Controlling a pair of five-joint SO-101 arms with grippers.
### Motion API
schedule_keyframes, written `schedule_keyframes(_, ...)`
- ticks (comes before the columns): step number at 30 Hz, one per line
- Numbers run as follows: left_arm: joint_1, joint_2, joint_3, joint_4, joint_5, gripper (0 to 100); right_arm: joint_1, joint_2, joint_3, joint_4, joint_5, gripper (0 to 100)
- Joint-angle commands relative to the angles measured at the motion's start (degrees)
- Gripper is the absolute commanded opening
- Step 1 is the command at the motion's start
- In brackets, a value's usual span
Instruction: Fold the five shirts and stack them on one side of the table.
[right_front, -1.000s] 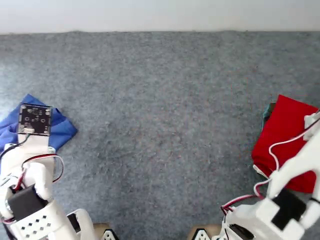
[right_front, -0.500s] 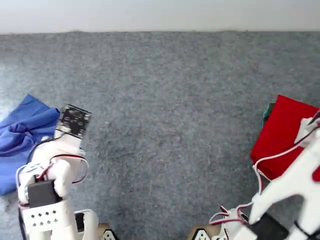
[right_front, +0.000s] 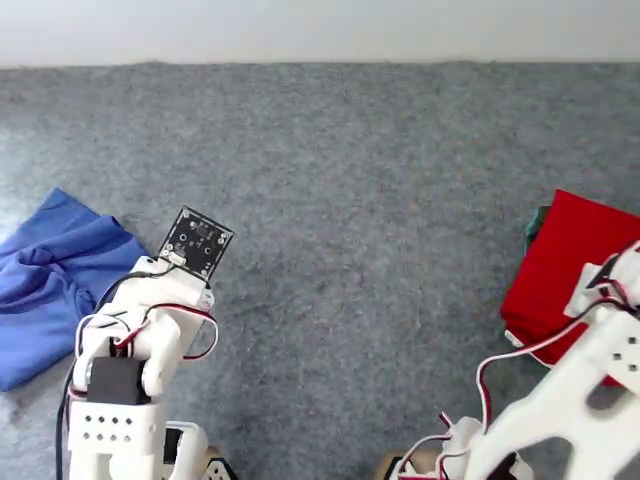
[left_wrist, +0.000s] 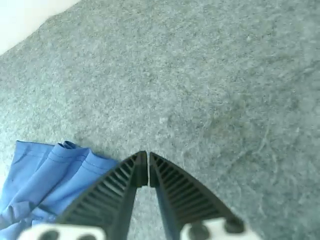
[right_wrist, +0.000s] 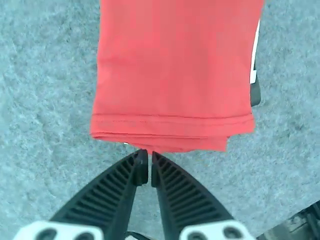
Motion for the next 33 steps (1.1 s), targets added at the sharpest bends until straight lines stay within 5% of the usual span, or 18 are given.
schedule_keyframes(1, -0.2, -0.4, -0.4, -1.0, 0.6, 1, -0.7, -1.3, -0.2, 1.9, -3.3, 1.4)
schedule_keyframes(24, -0.4, -0.5, -2.9, -0.7, 4.7, 1, -2.9, -12.5, 5.8, 2.2, -7.6, 1.5)
schedule_keyframes(33, -7.6, -0.5, -3.5, -0.8, 4.7, 1, -2.9, -19.8, 9.8, 2.2, -7.6, 1.5)
